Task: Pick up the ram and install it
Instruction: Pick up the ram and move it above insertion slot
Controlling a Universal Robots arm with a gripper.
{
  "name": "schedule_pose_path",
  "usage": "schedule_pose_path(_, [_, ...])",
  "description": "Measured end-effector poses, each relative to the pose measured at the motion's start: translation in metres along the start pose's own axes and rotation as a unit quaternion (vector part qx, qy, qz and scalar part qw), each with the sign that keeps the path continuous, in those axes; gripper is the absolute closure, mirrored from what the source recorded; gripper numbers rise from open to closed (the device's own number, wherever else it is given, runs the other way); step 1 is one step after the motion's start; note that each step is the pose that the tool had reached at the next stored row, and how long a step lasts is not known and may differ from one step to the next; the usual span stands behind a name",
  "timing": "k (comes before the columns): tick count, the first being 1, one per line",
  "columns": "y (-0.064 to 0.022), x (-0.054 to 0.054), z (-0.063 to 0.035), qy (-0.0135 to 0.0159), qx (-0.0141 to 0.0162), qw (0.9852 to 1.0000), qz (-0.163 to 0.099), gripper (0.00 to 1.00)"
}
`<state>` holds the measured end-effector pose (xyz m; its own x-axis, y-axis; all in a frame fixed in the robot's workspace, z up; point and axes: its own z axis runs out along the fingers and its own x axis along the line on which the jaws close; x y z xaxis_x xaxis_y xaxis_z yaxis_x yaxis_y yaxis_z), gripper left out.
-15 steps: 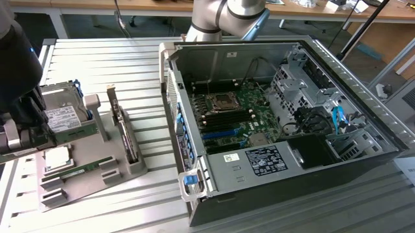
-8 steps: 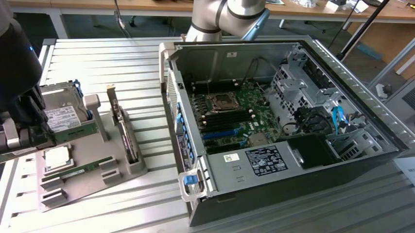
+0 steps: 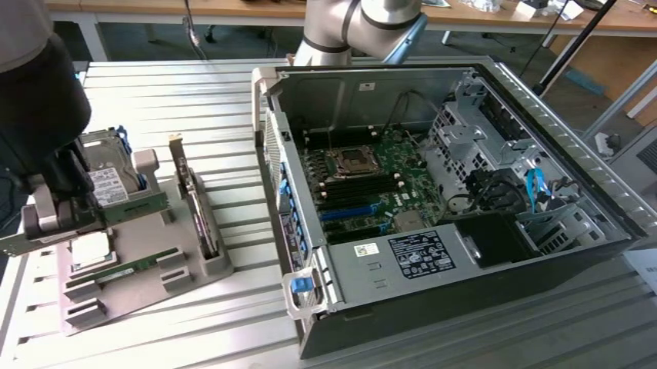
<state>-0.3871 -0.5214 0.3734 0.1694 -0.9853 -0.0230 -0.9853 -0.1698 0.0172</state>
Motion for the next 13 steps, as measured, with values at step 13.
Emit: schedule_pose_path(13, [-0.0584,0.01,-0.0012,-0.0008,-0.004,1.0,0.0,0.86])
